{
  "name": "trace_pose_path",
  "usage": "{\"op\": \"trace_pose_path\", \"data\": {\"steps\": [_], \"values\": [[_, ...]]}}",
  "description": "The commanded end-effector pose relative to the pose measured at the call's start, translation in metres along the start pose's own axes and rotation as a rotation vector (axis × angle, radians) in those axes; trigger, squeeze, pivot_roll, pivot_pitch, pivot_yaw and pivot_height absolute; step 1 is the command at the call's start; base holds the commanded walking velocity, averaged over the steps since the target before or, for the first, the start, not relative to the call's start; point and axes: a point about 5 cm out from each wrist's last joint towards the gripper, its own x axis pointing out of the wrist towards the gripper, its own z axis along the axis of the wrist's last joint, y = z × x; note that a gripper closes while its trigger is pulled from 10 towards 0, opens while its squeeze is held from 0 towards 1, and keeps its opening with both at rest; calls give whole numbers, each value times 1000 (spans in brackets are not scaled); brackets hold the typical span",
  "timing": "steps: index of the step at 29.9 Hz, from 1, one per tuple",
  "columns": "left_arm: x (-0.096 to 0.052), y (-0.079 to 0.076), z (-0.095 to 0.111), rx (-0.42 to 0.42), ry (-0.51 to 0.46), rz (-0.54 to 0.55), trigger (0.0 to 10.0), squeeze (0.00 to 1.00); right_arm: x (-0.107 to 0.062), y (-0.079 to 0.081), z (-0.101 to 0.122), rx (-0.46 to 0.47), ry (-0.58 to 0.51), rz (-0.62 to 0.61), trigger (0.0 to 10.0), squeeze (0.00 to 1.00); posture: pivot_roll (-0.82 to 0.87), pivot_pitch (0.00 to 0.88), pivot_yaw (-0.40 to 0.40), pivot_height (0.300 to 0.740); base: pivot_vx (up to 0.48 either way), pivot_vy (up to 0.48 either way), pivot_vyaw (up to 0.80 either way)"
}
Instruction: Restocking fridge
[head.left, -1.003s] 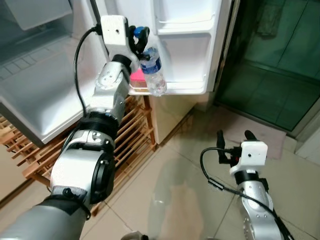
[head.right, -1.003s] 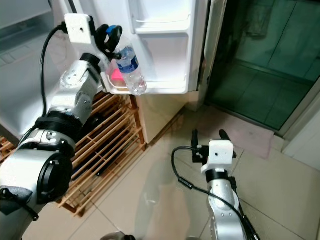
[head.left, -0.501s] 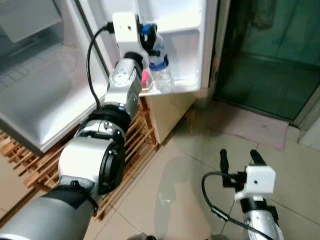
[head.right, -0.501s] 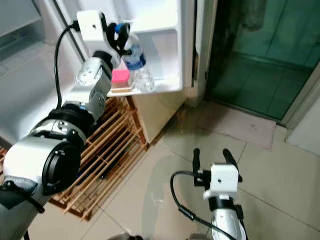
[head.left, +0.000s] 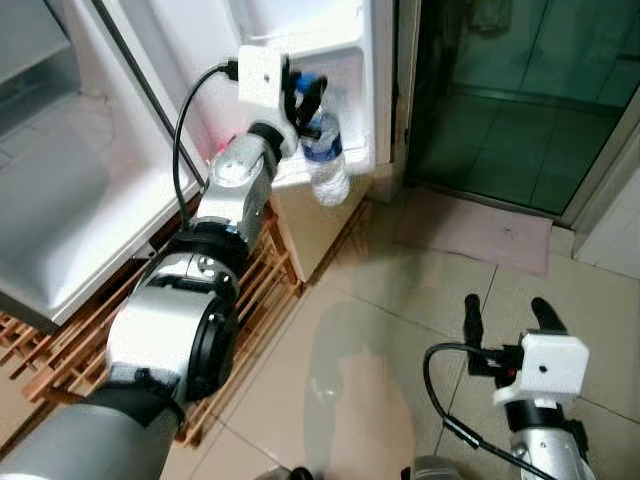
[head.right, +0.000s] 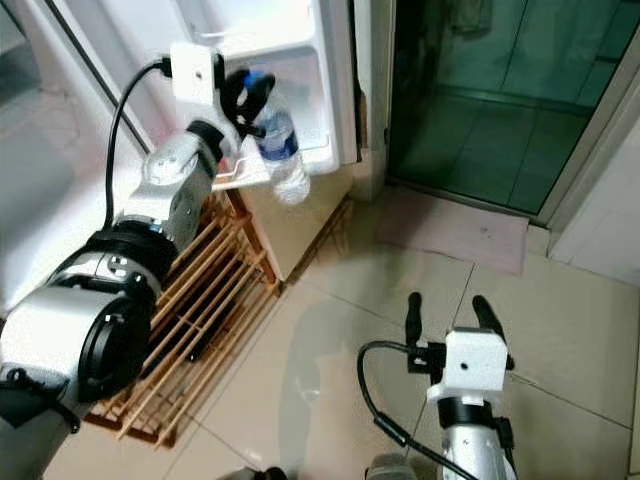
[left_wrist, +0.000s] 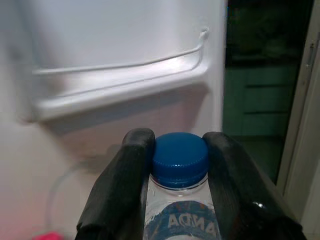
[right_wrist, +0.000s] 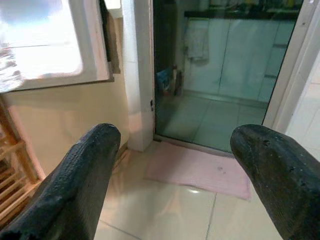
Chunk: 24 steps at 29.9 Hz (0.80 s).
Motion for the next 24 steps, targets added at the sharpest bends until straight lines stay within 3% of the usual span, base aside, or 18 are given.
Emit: {"op": "trace_pose_path", "data": {"steps": [1,3,4,5,6,8,12,13,14,15,18,19,20,21,24], "values": [[-1,10,16,32,-51,-5,10000,0,3,0,3,13,-5,1,10000,0,-275,17,128,740,0,0,0],[-21,18,9,32,-36,2,10000,0,14,-2,6,8,-24,9,10000,0,-238,0,105,740,0,0,0],[-35,19,-1,13,-15,11,10000,0,23,-4,8,9,-38,7,10000,0,-219,0,89,740,0,0,0],[-35,19,-1,13,-15,11,10000,0,23,-4,8,9,-38,7,10000,0,-219,0,89,740,0,0,0],[-49,17,-11,6,0,17,10000,0,30,-4,11,15,-52,3,10000,0,-217,0,84,740,0,0,0],[-72,4,-32,-23,58,7,10000,0,41,-8,15,25,-68,-7,10000,0,-205,0,51,740,0,0,0],[-89,-11,-52,-37,129,-24,10000,0,50,-12,18,44,-73,-17,10000,0,-198,0,37,740,0,0,0],[-103,-24,-66,-21,181,-80,10000,0,55,-13,20,54,-78,-20,10000,0,-188,0,24,740,0,0,0],[-103,-24,-66,-21,181,-80,10000,0,55,-13,20,54,-78,-20,10000,0,-188,0,24,740,0,0,0],[-115,-38,-76,-6,234,-145,10000,0,58,-14,22,58,-83,-22,10000,0,-186,0,20,740,0,0,0],[-126,-51,-72,7,252,-190,10000,0,59,-16,28,62,-94,-33,10000,0,-186,0,22,740,0,0,0],[-126,-51,-72,7,252,-190,10000,0,59,-16,28,62,-94,-33,10000,0,-186,0,22,740,0,0,0],[-123,-52,-51,4,221,-185,10000,0,53,-17,38,52,-111,-54,10000,0,-189,0,27,740,0,0,0],[-121,-54,-44,8,208,-194,10000,0,50,-19,41,42,-122,-68,10000,0,-190,0,28,740,0,0,0],[-117,-63,-36,7,183,-253,10000,0,44,-21,34,30,-93,-77,10000,0,-199,0,39,740,0,0,0]]}}
